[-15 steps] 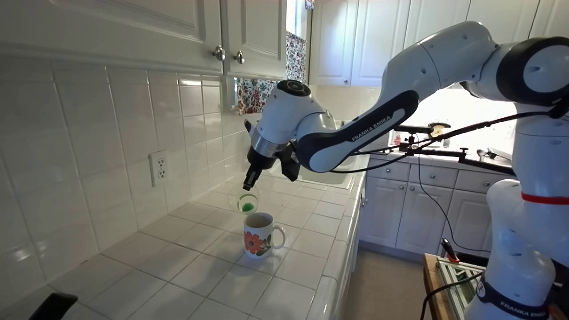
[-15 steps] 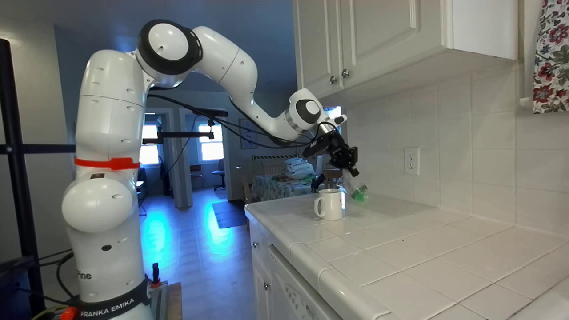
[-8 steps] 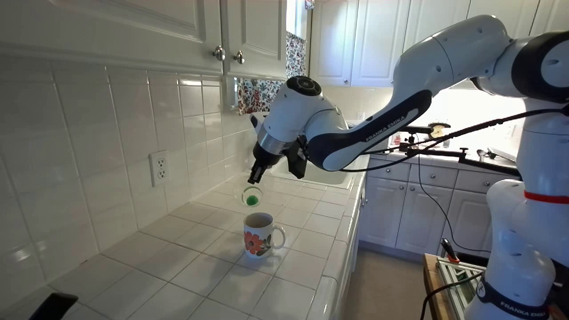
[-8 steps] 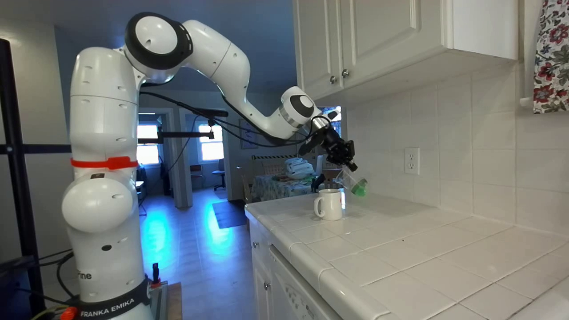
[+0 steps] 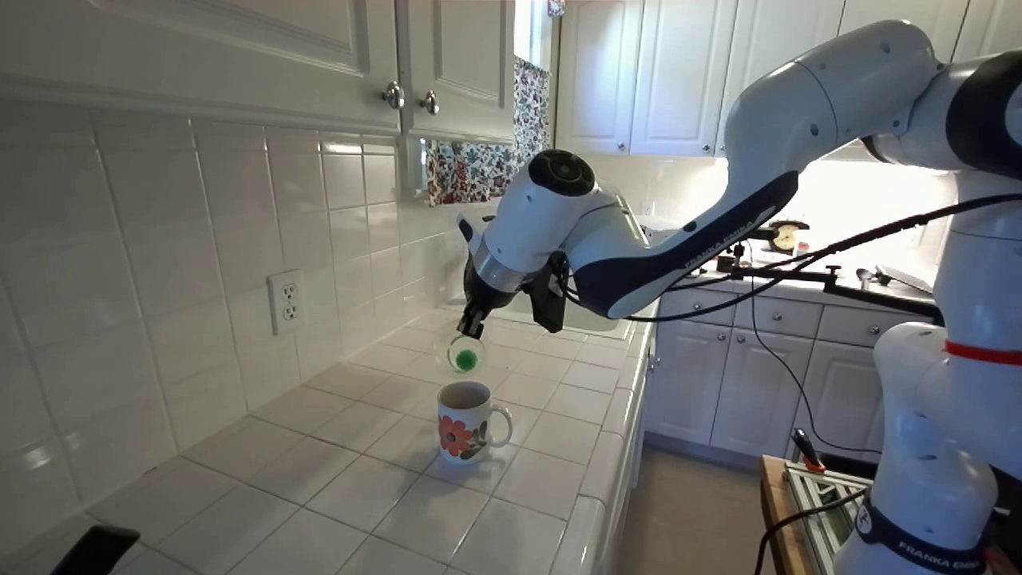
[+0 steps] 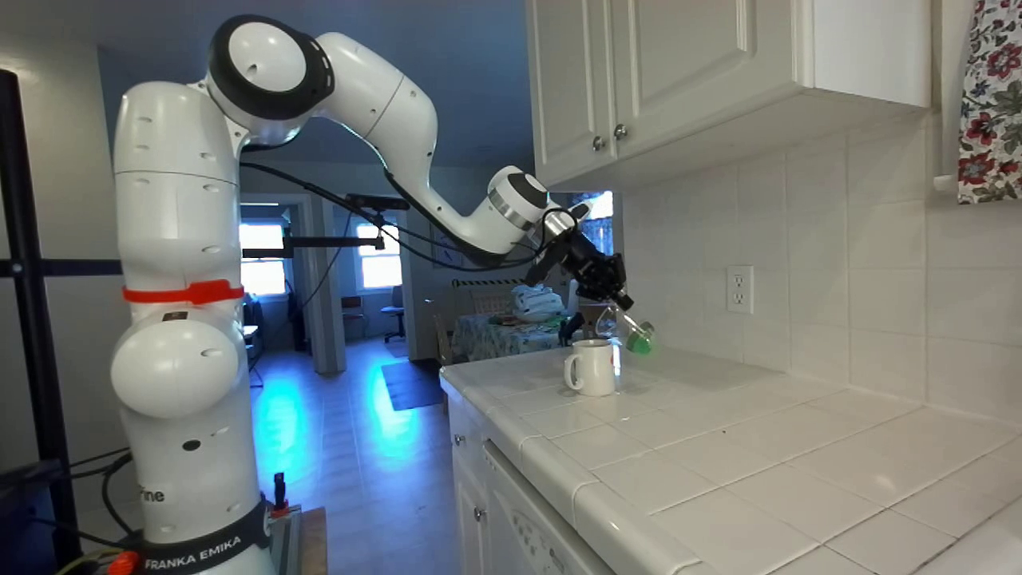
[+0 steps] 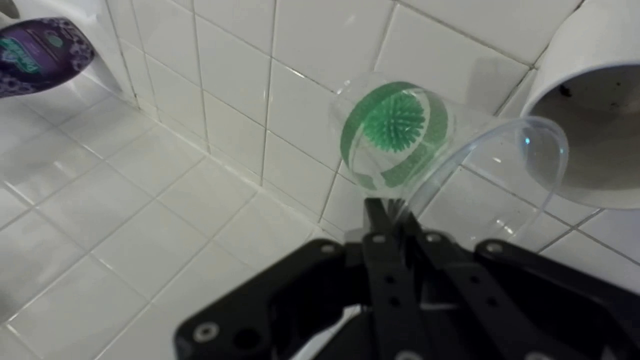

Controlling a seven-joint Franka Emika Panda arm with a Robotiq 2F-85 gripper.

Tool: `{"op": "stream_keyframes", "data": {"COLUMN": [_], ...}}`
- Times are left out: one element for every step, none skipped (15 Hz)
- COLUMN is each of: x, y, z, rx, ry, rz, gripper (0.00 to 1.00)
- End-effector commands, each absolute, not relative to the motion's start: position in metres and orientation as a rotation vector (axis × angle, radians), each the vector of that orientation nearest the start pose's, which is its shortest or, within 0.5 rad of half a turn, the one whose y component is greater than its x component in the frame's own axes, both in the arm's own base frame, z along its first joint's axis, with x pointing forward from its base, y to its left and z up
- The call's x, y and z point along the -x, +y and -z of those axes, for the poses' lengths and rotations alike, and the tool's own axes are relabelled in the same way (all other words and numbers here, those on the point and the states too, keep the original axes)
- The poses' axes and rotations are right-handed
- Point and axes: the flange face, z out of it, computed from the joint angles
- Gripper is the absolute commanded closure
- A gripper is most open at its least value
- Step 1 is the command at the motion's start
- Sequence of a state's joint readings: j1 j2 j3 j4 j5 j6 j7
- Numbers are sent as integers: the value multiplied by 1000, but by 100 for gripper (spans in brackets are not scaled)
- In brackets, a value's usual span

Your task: Pour out the content from the right cup to the left cup

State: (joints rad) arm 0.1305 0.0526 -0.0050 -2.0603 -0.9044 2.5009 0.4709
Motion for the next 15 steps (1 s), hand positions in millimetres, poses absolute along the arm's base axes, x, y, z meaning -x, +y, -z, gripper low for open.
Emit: {"op": "stream_keyframes", "data": {"x": [-573,-573,-574,-574,-582,-582,-582,-582,-582,-582,-579,-578,-577,-576,-575], "y": [84,87,88,90,89,91,91,92,92,91,94,97,99,101,103], "z": [-448,-448,-447,-448,-448,-448,-448,-448,-448,-448,-450,-451,-452,-453,-453], "rx": [-2436,-2423,-2409,-2415,-2430,-2427,-2427,-2428,-2428,-2428,-2380,-2354,-2320,-2293,-2269], "ry": [378,388,395,388,404,403,400,399,398,397,413,427,449,463,476], "rz": [-718,-727,-735,-752,-729,-734,-737,-738,-738,-738,-741,-749,-746,-739,-732], "gripper": [98,98,98,98,94,94,94,94,94,98,98,98,98,98,98]}}
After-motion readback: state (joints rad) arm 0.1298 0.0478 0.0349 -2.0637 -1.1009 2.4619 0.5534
